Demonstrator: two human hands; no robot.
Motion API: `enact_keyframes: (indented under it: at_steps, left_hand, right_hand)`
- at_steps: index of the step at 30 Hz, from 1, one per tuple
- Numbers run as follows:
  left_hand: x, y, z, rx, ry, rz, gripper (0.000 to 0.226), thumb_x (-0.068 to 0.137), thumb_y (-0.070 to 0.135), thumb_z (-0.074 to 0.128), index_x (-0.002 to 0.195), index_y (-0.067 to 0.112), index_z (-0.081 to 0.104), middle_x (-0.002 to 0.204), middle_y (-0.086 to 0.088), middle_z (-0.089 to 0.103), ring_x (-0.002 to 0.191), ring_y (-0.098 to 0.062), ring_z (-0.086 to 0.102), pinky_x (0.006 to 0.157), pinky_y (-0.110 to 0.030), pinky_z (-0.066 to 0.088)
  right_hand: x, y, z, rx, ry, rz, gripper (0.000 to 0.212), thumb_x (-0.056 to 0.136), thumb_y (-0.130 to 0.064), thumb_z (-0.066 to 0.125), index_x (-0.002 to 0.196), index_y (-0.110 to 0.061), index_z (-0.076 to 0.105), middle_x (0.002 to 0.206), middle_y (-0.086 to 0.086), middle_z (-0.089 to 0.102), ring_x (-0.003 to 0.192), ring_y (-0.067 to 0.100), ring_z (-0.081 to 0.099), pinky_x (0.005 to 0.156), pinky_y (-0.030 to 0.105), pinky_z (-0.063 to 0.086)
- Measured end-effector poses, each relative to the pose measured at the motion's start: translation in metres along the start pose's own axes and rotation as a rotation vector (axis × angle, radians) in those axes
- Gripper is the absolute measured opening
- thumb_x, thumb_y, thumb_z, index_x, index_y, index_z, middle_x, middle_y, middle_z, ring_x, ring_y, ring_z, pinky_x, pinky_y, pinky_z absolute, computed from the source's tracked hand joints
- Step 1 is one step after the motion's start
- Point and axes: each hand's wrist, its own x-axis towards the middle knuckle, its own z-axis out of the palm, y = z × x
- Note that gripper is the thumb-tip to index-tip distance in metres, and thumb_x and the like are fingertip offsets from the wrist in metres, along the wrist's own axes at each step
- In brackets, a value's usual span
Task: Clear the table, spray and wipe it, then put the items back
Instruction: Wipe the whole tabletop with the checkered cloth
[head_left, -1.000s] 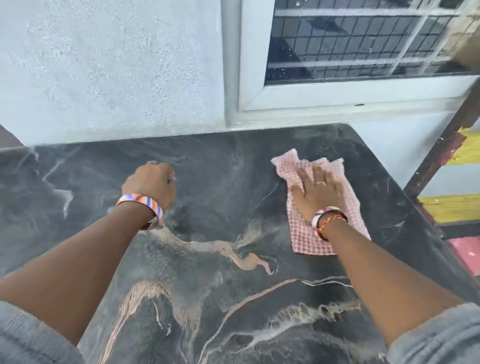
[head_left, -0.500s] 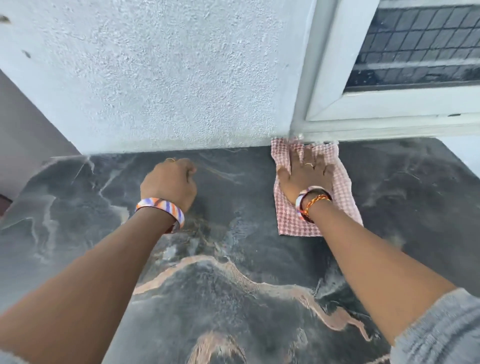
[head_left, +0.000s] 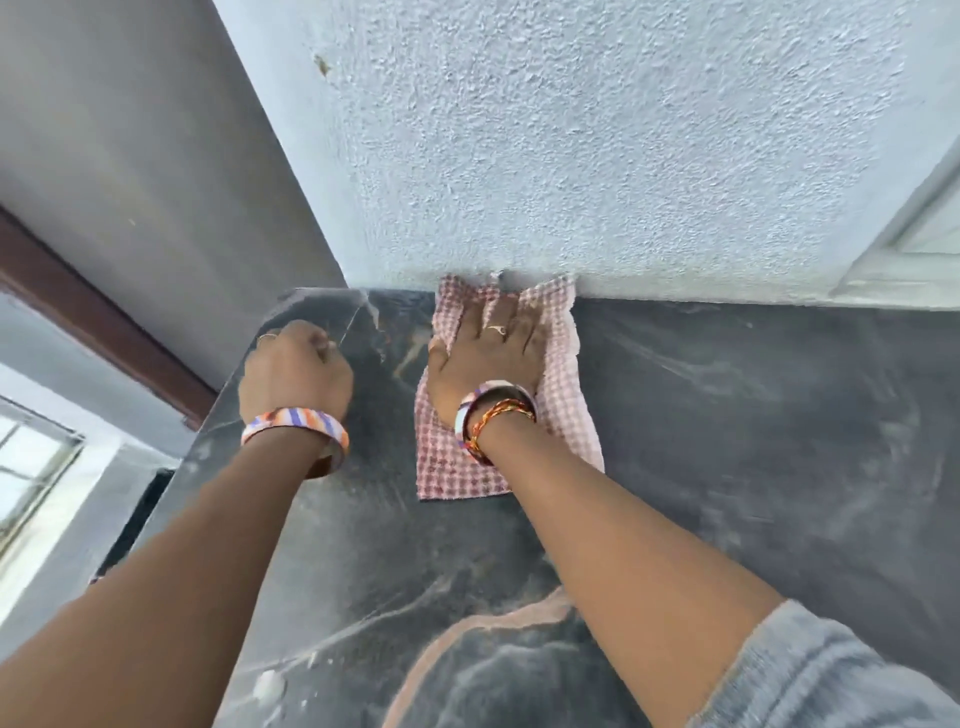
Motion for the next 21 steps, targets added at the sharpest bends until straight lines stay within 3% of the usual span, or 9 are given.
enact_keyframes:
  at_steps: [5, 9, 12, 17, 21]
  left_hand:
    - [0.034, -0.056, -0.019, 0.029, 0.048, -0.074, 0.031, 0.088, 0.016, 0.045, 0.11, 0.003, 0.063, 0.117, -0.03, 0.059, 0.111, -0.047, 0.052, 0.093, -0.046, 0.043]
    - [0.047, -0.097, -0.03, 0.086, -0.015, -0.147, 0.038, 0.091, 0.023, 0.039, 0.103, -0.007, 0.06, 0.115, -0.036, 0.057, 0.108, -0.051, 0.052, 0.089, -0.046, 0.044]
    - [0.039, -0.11, -0.036, 0.069, -0.072, -0.173, 0.046, 0.096, 0.029, 0.035, 0.104, -0.01, 0.059, 0.116, -0.037, 0.056, 0.109, -0.05, 0.051, 0.09, -0.045, 0.043]
    - [0.019, -0.107, -0.044, 0.013, -0.156, -0.207, 0.057, 0.1, 0.032, 0.025, 0.105, -0.013, 0.06, 0.119, -0.036, 0.055, 0.111, -0.046, 0.051, 0.093, -0.042, 0.04]
    - [-0.005, -0.105, -0.046, 0.004, -0.105, -0.254, 0.058, 0.099, 0.036, 0.025, 0.113, -0.011, 0.057, 0.124, -0.035, 0.054, 0.116, -0.047, 0.05, 0.095, -0.046, 0.04]
  right_hand:
    - [0.017, -0.099, 0.028, 0.037, -0.027, -0.295, 0.061, 0.097, -0.04, 0.03, 0.149, -0.013, 0.016, 0.159, 0.014, 0.008, 0.145, 0.039, 0.003, 0.119, 0.049, 0.004]
    - [0.04, -0.139, 0.037, -0.021, -0.04, -0.359, 0.06, 0.097, -0.041, 0.027, 0.149, -0.014, 0.017, 0.159, 0.01, 0.01, 0.145, 0.034, 0.006, 0.118, 0.045, 0.005]
    - [0.051, -0.151, 0.037, -0.069, -0.027, -0.416, 0.058, 0.097, -0.042, 0.027, 0.149, -0.017, 0.019, 0.158, 0.009, 0.014, 0.144, 0.032, 0.01, 0.117, 0.042, 0.008]
    - [0.045, -0.147, 0.033, -0.105, -0.156, -0.567, 0.053, 0.098, -0.044, 0.022, 0.149, -0.033, 0.016, 0.16, -0.001, 0.004, 0.147, 0.029, 0.002, 0.118, 0.044, 0.003]
    - [-0.011, -0.141, 0.037, -0.132, -0.173, -0.707, 0.052, 0.099, -0.045, 0.021, 0.149, -0.035, 0.013, 0.16, -0.001, 0.005, 0.147, 0.029, 0.003, 0.119, 0.045, 0.002]
